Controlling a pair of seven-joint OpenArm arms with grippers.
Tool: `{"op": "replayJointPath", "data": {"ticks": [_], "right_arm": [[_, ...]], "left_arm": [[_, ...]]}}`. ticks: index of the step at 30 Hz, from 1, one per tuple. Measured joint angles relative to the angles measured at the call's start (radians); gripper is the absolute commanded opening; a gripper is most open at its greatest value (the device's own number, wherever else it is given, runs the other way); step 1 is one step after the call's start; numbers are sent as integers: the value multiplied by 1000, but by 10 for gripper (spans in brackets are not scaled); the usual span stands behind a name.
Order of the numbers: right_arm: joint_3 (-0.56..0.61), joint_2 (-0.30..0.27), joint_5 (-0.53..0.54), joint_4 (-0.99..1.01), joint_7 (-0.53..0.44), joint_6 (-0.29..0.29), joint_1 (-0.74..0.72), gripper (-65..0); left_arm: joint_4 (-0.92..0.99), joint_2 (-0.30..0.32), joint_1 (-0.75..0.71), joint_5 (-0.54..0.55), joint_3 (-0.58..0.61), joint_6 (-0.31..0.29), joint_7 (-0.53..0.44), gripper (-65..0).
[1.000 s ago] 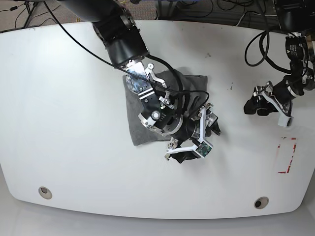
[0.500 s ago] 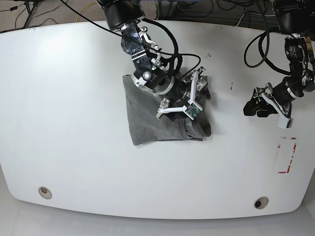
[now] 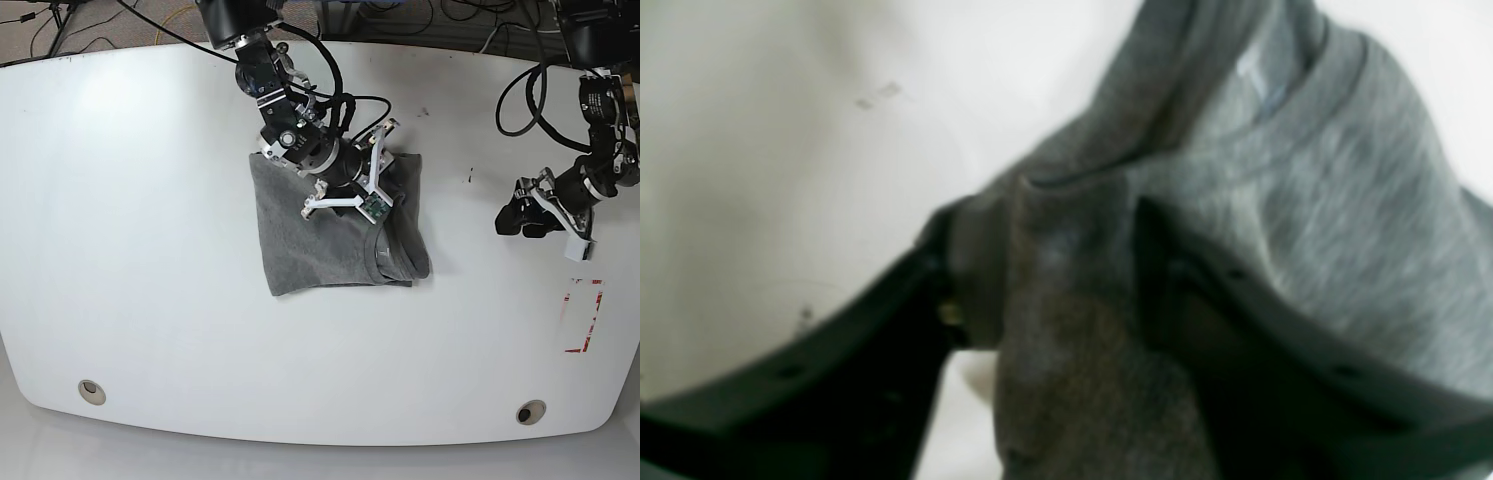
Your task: Layout the t-shirt on the table in an organized manner, then fold the t-shirt properly
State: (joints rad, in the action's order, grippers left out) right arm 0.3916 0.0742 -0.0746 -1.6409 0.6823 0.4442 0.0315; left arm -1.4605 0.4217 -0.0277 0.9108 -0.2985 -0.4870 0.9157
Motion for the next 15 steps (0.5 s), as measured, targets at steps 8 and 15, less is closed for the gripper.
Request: {"op": "replayJointPath", "data": {"ticks": [8, 15], "right_arm": [[0, 0, -5, 105, -93, -5, 0, -425], [0, 1, -5, 164, -143, -10, 0, -426]], "left_arm": [[0, 0, 0, 0, 0, 0, 0, -283], [0, 0, -5, 0, 0, 0, 0, -283]]}}
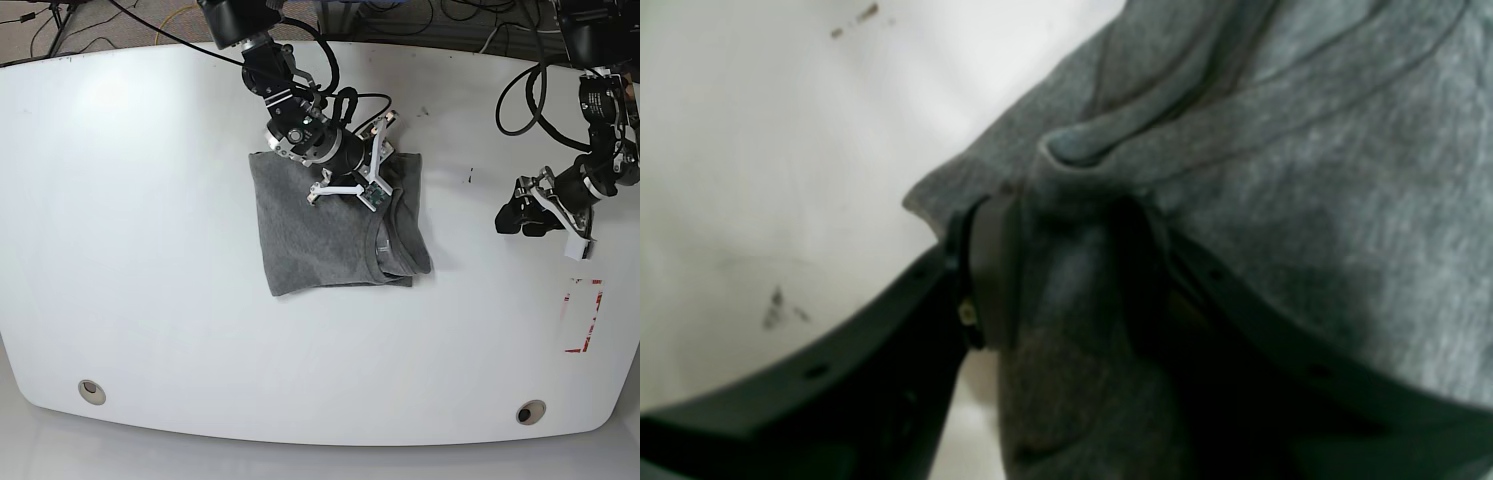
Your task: Layout the t-shirt on the table in an organized manner, then fold the t-shirt properly
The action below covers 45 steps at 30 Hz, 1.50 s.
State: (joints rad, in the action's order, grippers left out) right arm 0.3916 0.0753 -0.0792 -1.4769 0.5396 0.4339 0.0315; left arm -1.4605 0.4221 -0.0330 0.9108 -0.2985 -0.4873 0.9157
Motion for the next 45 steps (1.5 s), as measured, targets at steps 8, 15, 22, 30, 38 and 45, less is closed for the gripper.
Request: {"op": "replayJointPath", "data": {"ticks": [8, 15, 22, 30, 38, 45], "right_arm": [[0, 3, 0, 22, -12, 0, -13, -560], [0, 3, -3, 23, -8, 0, -17, -642], [3, 3, 1, -23, 3, 0, -14, -642], [34, 12, 5, -131, 72, 3, -11, -642], [40, 56, 3, -177, 97, -4, -24, -639], [95, 66, 4, -173, 100, -4, -56, -637]], "left_arm": [[0, 0, -3, 0, 0, 0, 0, -283], [0, 0, -3, 0, 0, 0, 0, -283], [0, 0, -3, 0, 0, 0, 0, -283], [0, 0, -3, -1, 0, 0, 0, -283], [0, 1, -19, 1, 0, 0, 1, -283], [0, 2, -17, 1, 0, 0, 0, -283]]}}
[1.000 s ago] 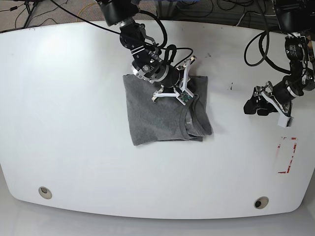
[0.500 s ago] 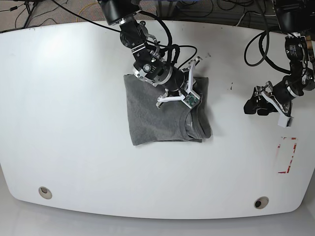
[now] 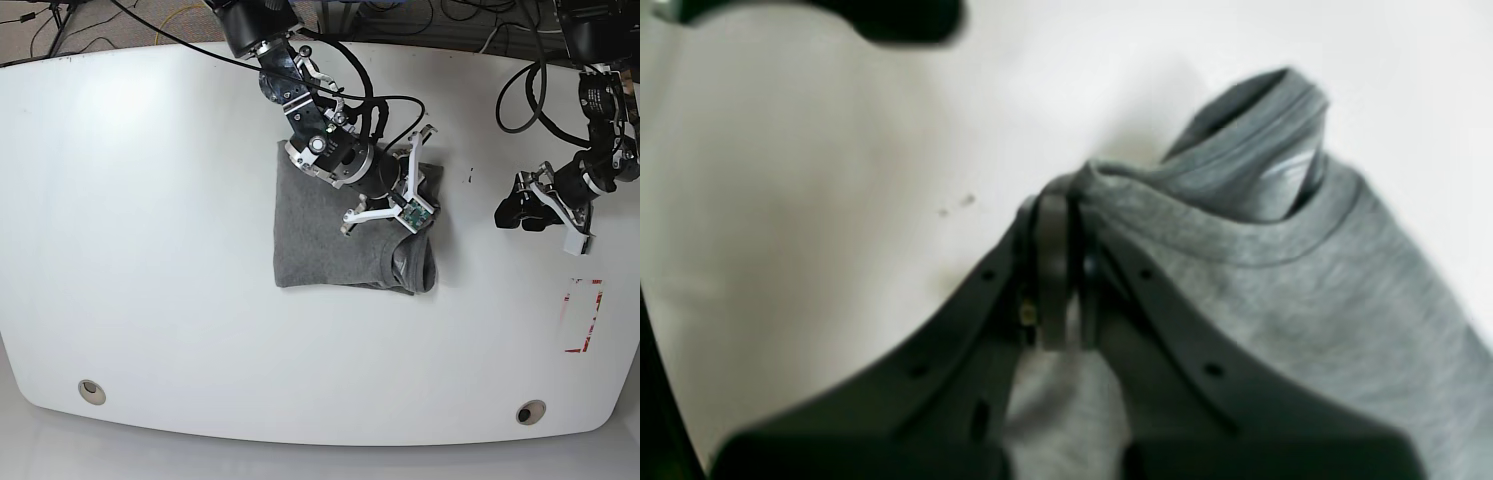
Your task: Layout the t-shirt on the table in an organized manner, then fold the t-shirt properly
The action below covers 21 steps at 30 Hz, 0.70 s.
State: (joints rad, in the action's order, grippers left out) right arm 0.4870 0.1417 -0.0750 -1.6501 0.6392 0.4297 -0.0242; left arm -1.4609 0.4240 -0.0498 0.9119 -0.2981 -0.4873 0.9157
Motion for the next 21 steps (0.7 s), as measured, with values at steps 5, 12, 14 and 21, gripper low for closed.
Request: {"op": "replayJointPath", "data": {"ticks": [5, 12, 14, 21], "right_arm": [[26, 0, 0, 13, -7, 0, -10, -637], [66, 0, 0, 92, 0, 3, -47, -623], [75, -1, 0, 107, -3, 4, -60, -577], [84, 0, 14, 128, -3, 6, -100, -262]], "left_arm": [[0, 0, 0, -1, 0, 0, 0, -283], [0, 0, -1, -2, 0, 0, 1, -283], [0, 0, -3, -2, 0, 0, 1, -283], [-1, 0, -11, 0, 0, 0, 1, -283]]}}
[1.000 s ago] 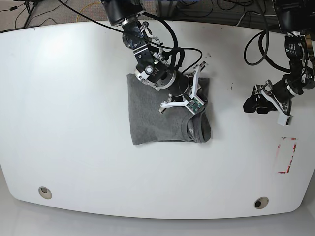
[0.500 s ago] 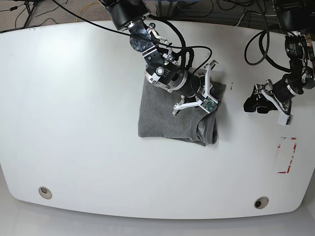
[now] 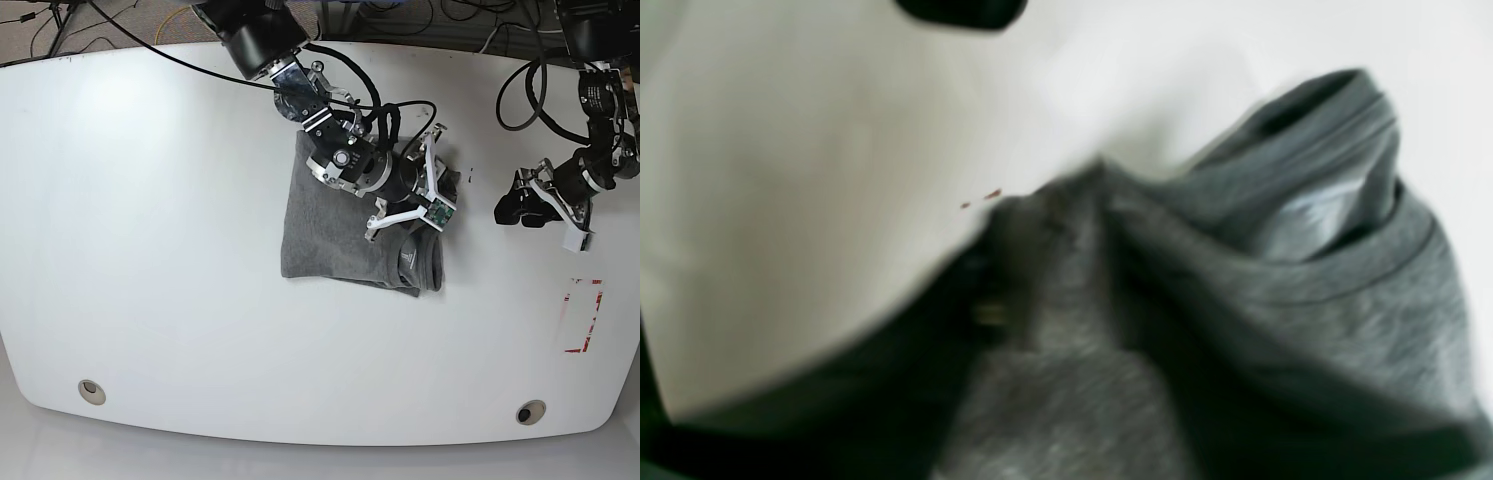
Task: Layout the t-shirt on the table in an organized manner, then fold the t-shirt properly
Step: 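Grasp opposite sides of the folded shirt with both grippers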
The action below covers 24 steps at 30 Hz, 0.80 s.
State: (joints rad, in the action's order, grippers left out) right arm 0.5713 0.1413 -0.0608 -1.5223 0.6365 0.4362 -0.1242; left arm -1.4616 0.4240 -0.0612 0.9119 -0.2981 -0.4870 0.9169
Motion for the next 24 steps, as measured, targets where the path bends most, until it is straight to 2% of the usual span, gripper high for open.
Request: {"op": "replayJointPath", "data": {"ticks": [2, 4, 7, 13, 16, 20, 24], "right_arm": [[0, 0, 43, 1, 0, -3, -19, -224], [0, 0, 92, 1, -1, -4, -35, -222], [-15, 2, 121, -11, -5, -2, -48, -246], [-151, -8, 135, -83, -2, 0, -40, -336], [-216, -61, 150, -89, 0, 1, -48, -393], [-286, -127, 156, -84, 35, -17, -47, -461], [-311, -187, 175, -70, 38, -7, -74, -520]], "left_arm": [[0, 1, 1, -1, 0, 0, 0, -283], [0, 7, 3, 1, -1, 0, 0, -283], [-8, 24, 4, 2, -1, 0, 3, -283], [-122, 31, 5, -3, 7, 4, 2, -283], [-179, 19, 11, -3, 88, 6, -13, -283], [-225, -31, 6, 0, 194, 3, -2, -289], [-253, -85, 6, -95, 259, 2, 2, -393]]}}
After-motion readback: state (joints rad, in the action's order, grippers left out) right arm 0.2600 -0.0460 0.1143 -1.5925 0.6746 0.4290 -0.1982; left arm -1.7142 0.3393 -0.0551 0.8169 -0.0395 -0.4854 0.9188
